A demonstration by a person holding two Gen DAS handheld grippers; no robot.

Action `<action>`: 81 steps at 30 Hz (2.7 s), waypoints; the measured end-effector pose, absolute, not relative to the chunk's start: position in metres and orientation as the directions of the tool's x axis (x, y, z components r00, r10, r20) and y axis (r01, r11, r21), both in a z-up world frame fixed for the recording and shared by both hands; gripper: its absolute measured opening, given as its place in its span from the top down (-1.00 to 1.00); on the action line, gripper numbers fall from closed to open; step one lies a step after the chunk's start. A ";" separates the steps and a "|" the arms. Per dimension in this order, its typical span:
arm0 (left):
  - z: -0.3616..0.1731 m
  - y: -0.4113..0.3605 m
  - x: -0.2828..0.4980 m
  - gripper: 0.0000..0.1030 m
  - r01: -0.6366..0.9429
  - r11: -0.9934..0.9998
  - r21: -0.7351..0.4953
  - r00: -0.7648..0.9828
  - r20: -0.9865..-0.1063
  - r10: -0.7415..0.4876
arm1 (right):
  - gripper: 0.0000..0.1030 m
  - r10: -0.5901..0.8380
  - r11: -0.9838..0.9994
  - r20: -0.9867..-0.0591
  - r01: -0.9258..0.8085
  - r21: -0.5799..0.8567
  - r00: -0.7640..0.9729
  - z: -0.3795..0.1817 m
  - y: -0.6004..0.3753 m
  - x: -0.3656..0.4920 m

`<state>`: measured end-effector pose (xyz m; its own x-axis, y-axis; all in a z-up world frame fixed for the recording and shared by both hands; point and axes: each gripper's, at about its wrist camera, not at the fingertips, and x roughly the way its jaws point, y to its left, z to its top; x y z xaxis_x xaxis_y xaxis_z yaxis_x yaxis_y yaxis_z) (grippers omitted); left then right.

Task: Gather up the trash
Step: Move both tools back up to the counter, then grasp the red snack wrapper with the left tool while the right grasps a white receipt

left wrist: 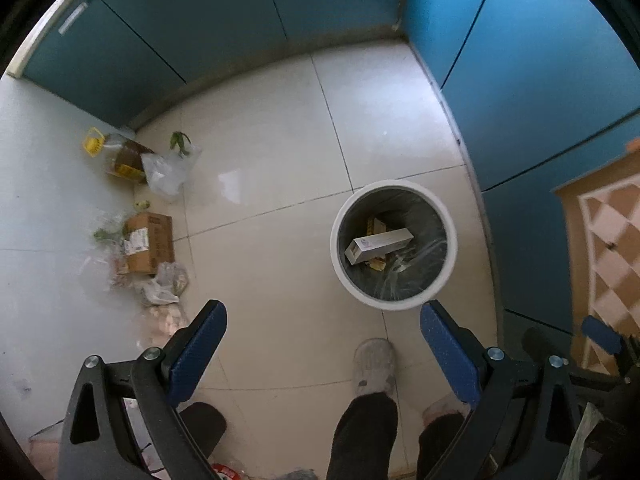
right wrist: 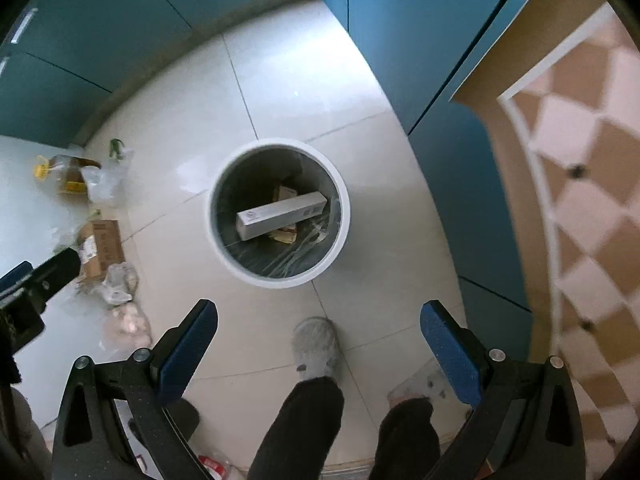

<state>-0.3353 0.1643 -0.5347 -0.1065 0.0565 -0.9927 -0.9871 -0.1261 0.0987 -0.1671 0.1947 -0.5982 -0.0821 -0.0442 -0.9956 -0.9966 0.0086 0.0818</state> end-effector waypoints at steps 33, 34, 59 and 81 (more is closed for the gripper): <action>-0.214 0.093 -0.131 -1.00 -0.974 0.219 0.049 0.040 -0.923 0.383 | -0.99 0.343 0.164 -0.906 -0.934 0.318 -0.248 -0.188 0.067 -0.008; -0.214 0.091 -0.103 -1.00 -0.964 0.264 0.024 0.077 -0.928 0.363 | -0.99 0.360 0.214 -0.906 -0.925 0.314 -0.224 -0.181 0.057 0.021; -0.345 -0.022 0.239 0.42 -0.683 0.725 -0.088 0.052 -0.996 -0.072 | -0.93 0.197 0.902 -0.980 -0.393 0.177 0.010 -0.303 -0.194 0.397; -0.264 0.006 0.199 0.44 -0.755 0.653 0.066 0.112 -0.967 0.227 | 0.99 0.227 0.809 -0.962 -0.579 0.099 0.153 -0.306 -0.161 0.358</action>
